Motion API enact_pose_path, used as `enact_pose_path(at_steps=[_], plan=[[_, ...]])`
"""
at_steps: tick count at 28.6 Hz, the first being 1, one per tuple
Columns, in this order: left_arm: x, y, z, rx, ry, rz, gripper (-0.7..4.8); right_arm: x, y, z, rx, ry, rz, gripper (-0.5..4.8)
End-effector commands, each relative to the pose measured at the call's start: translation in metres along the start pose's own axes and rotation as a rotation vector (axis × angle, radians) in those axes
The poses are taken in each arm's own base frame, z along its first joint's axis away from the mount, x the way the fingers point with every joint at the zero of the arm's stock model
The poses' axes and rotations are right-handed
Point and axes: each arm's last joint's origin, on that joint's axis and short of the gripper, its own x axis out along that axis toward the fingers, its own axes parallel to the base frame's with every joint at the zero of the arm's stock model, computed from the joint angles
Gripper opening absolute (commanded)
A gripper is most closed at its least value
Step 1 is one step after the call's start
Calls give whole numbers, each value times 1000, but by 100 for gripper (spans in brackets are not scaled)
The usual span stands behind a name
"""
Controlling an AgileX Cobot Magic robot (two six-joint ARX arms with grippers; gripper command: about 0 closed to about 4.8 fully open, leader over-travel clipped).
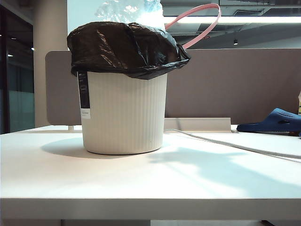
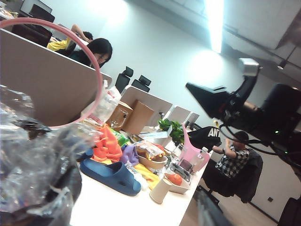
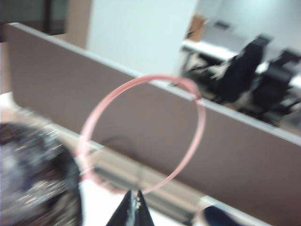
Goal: Open the ring lid of the trash can, pull out the black garbage bag inside, and place it on the table.
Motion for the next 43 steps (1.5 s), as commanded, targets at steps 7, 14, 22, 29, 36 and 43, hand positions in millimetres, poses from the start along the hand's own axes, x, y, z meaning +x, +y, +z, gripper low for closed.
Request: enact_pose_path(at_steps=[7,14,22,29,36,43], plan=[[-12,-67,0,87,-22,-36,342,-16,3,-3,163,18,256,0],[-27,-110,-16,127,-78,40,341,-10,11,-20,228,63,384,0],[-56,-133,-64,177,-174,464,341,-6,25,-64,316,110,466,-1],[-63,-135,-77,188,-183,519,341,-2,36,-98,448,136,535,-1],[-61,-98,-90,191,-147,545,340,6,44,-118,622,113,609,-1],[-53,-35,-106,-10,-203,552,341,8,46,-123,682,73,640,0]])
